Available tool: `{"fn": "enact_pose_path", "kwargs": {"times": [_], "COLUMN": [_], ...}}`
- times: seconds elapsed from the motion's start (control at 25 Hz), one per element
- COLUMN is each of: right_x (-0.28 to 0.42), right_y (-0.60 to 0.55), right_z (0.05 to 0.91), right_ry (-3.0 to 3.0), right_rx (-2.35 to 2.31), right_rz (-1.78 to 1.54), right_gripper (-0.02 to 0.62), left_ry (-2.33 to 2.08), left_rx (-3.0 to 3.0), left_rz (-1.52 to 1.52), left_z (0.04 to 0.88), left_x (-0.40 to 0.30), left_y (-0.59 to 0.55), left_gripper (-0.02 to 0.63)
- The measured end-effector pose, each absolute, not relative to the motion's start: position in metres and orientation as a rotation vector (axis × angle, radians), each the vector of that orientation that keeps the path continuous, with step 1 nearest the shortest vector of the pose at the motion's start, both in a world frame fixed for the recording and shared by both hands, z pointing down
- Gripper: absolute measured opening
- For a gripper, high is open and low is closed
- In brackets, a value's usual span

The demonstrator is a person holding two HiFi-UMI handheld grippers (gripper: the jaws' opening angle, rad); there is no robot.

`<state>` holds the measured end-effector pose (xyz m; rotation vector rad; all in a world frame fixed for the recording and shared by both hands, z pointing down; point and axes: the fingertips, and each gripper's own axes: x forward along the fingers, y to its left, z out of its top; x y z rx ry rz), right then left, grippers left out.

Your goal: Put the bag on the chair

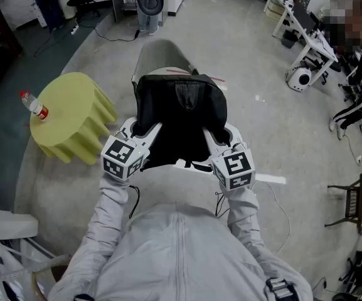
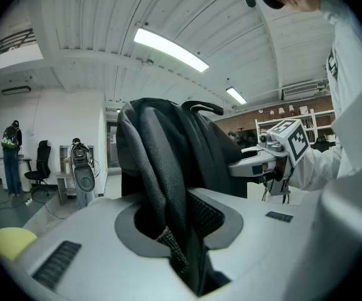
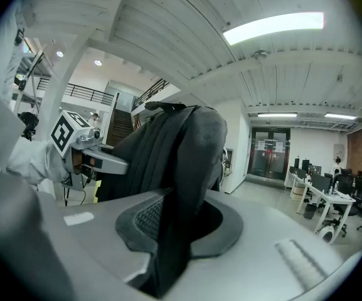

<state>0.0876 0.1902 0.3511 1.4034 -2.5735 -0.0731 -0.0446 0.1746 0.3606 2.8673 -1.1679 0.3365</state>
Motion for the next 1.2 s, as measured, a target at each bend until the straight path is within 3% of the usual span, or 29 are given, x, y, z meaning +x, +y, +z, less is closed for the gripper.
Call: {"fn": "enact_pose_path", "kwargs": {"times": [0.84,1.2], "right_x": [0.129,0.119], "right_y": [0.177,0.126], "right_z": [0.355,0.369], "right_ry": [-2.73,-2.72], "right_rx": [1.303,1.335], "right_rz": [-0.046,0.039], "right_gripper": [0.073,0.055], "left_ry": [-1.196,-1.166], "left_rx": [2.803,2.804], "left_rz": [0.348,0.337], "left_z": [0.379,0.391], "left_x": [0.001,-0.006], "left_y": [0.169,0.116], "left_gripper": [0.08,0.078]}}
